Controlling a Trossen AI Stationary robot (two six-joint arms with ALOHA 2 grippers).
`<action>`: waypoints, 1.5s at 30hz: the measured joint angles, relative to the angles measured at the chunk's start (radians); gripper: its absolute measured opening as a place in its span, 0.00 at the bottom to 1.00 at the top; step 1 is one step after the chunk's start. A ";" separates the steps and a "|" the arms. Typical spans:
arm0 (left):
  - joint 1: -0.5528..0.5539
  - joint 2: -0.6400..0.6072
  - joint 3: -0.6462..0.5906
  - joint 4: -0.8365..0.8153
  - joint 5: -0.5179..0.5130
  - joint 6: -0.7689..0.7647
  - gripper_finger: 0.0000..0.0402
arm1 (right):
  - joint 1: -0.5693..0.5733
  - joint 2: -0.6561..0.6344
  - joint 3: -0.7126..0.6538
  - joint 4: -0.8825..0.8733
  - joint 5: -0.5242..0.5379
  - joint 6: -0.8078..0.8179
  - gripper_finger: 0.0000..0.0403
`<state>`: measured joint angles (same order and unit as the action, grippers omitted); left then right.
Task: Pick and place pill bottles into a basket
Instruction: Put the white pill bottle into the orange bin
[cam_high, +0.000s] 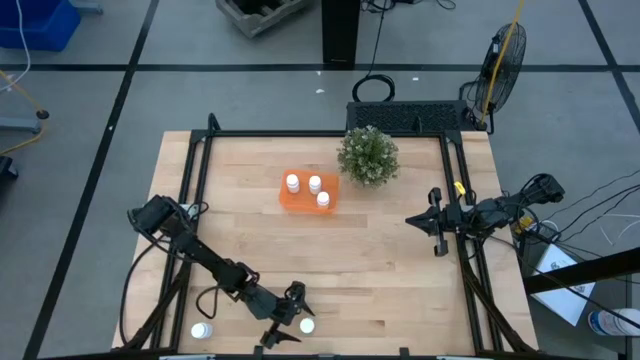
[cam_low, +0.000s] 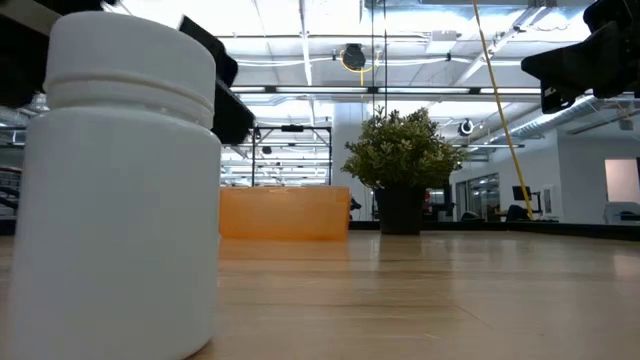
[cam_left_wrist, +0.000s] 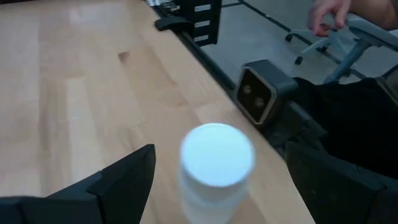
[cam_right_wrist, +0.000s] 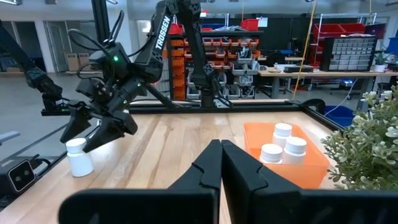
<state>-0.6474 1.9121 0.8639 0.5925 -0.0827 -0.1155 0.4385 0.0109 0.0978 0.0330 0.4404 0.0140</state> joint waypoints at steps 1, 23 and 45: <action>0.004 0.000 0.000 -0.001 0.000 -0.002 0.90 | 0.000 0.000 0.000 0.000 0.000 0.000 0.00; 0.019 0.030 0.000 0.030 0.006 -0.025 0.90 | 0.000 0.000 0.002 0.000 0.000 0.000 0.00; 0.020 0.075 0.014 0.085 0.032 -0.027 0.59 | 0.000 0.000 0.002 0.000 0.000 0.000 0.00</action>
<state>-0.6277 1.9869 0.8780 0.6771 -0.0511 -0.1428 0.4383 0.0105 0.0998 0.0333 0.4404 0.0143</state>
